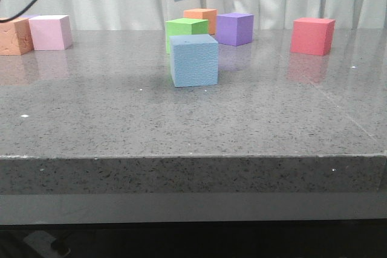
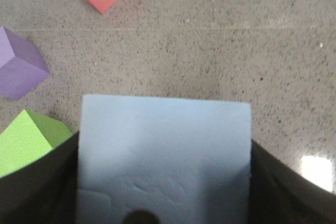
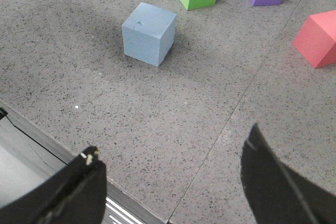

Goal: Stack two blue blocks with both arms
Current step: 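Lift the blue cube with the left gripper and carry it over the placed cube, then lower the held cube onto the placed blue cube and open the left gripper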

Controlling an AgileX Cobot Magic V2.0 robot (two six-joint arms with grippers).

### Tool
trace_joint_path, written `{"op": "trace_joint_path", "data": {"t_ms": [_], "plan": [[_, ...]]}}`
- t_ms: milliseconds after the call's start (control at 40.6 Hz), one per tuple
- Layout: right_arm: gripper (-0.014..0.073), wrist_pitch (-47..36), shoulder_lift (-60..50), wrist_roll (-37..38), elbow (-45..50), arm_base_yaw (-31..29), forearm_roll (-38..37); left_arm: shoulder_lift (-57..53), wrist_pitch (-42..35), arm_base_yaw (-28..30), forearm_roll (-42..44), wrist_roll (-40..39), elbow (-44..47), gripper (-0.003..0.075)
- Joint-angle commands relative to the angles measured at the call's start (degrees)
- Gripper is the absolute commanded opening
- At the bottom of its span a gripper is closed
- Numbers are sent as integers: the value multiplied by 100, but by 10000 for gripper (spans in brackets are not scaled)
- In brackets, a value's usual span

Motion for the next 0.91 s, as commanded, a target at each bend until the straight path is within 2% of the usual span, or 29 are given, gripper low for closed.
{"op": "trace_joint_path", "data": {"t_ms": [0, 271, 468, 886], "plan": [[543, -420, -23, -53, -138, -39, -10, -155, -200, -40, -74, 3, -186, 386], [543, -420, -23, -53, -138, -39, -10, 82, 106, -49, -86, -11, -186, 386], [543, -420, -23, -53, -138, -39, -10, 100, 15, -49, -409, -11, -186, 386], [543, -420, -23, -53, -138, -39, -10, 109, -38, -49, -221, -189, -186, 386]]}}
